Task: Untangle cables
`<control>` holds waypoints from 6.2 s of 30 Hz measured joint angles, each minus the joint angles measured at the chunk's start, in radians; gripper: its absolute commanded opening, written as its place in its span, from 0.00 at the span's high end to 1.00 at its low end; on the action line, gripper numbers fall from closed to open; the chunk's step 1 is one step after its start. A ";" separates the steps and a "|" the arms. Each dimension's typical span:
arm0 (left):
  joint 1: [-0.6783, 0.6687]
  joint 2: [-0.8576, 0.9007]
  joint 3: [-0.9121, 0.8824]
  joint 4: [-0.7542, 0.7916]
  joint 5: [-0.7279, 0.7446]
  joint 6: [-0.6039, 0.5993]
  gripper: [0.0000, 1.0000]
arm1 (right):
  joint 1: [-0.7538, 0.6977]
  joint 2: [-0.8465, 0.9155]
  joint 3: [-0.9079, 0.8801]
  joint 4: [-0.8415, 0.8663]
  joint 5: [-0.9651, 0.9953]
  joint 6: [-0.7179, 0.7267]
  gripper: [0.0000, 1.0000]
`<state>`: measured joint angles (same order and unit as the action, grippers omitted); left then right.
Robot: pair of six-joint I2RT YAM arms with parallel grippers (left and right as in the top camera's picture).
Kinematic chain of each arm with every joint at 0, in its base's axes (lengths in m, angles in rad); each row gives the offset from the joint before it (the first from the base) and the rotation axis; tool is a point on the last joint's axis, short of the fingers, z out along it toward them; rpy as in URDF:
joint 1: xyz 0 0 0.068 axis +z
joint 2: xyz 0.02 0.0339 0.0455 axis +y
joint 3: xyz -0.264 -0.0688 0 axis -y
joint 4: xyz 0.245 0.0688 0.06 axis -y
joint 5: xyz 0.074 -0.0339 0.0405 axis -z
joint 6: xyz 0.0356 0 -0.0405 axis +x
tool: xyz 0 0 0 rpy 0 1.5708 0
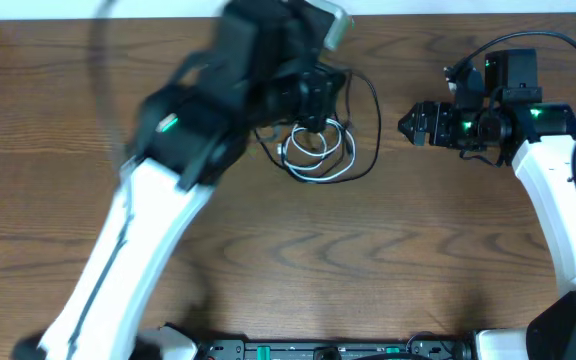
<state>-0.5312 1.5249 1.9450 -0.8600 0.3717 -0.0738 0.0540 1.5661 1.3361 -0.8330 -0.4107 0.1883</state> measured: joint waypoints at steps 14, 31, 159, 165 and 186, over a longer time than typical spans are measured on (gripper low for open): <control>0.000 -0.170 -0.006 0.381 -0.193 -0.047 0.93 | 0.000 0.000 0.000 0.011 -0.253 -0.156 0.09; 0.000 -0.211 -0.006 0.568 -0.276 -0.057 0.93 | 0.180 0.052 0.000 0.238 -0.486 -0.329 0.08; -0.076 0.336 -0.090 0.054 0.096 -0.136 0.47 | 0.014 -0.123 0.105 0.183 0.179 1.239 0.98; -0.127 0.424 -0.106 0.076 0.043 -0.247 0.47 | 0.014 -0.123 0.105 0.183 0.180 1.244 0.99; -0.088 0.400 -0.117 0.064 -0.249 -0.276 0.93 | 0.014 -0.123 0.105 0.056 0.278 1.006 0.99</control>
<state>-0.6189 1.9247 1.8282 -0.7959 0.1226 -0.3496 0.0677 1.4429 1.4410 -0.7773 -0.1322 1.1942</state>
